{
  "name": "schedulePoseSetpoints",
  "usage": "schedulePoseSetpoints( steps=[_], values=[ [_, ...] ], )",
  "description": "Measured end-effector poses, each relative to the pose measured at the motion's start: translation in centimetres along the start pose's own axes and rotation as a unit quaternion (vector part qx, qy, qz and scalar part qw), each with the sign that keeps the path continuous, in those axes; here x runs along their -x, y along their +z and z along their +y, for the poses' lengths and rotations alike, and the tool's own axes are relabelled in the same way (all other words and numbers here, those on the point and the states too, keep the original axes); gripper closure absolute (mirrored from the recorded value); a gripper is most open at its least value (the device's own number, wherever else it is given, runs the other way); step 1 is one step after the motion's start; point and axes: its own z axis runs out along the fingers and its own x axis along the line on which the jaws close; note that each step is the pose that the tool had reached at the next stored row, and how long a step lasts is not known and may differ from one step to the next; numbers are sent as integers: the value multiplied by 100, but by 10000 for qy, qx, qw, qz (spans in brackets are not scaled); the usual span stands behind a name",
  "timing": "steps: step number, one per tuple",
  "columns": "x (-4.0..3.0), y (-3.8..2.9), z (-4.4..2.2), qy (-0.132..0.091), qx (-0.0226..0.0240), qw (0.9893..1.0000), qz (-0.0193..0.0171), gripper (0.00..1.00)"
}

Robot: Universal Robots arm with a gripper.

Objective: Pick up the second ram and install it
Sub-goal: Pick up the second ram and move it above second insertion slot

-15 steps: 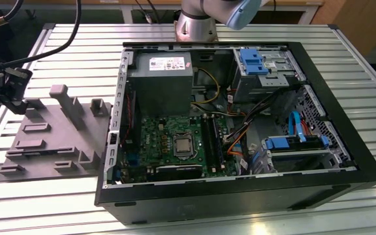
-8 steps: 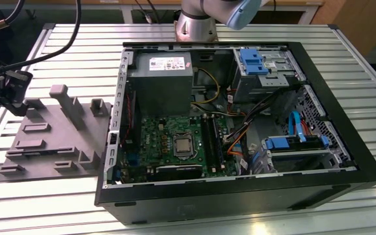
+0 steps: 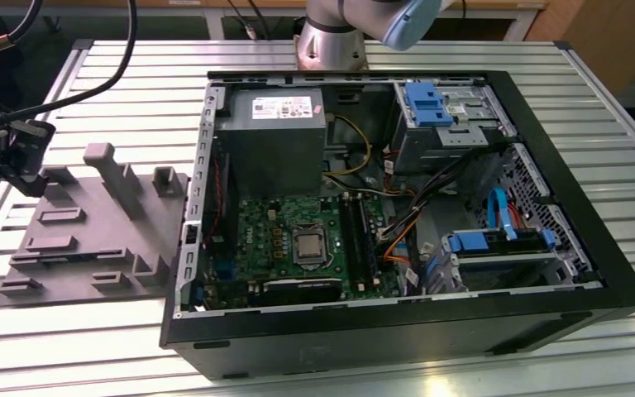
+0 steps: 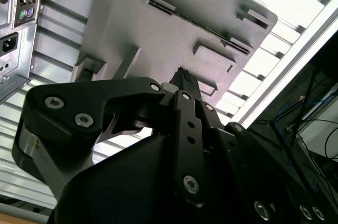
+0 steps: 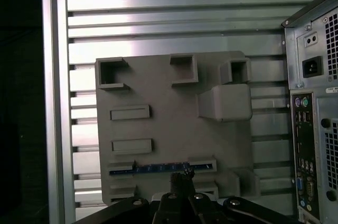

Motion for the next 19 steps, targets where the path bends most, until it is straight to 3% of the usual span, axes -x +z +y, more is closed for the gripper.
schedulePoseSetpoints(
  steps=[9, 14, 19],
  values=[
    [0, 0, 0, -55, 3, 10000, 3, 89],
    [0, 0, 0, -334, 10, 9994, 16, 89],
    [0, 1, 0, -672, 18, 9977, 32, 89]
  ],
)
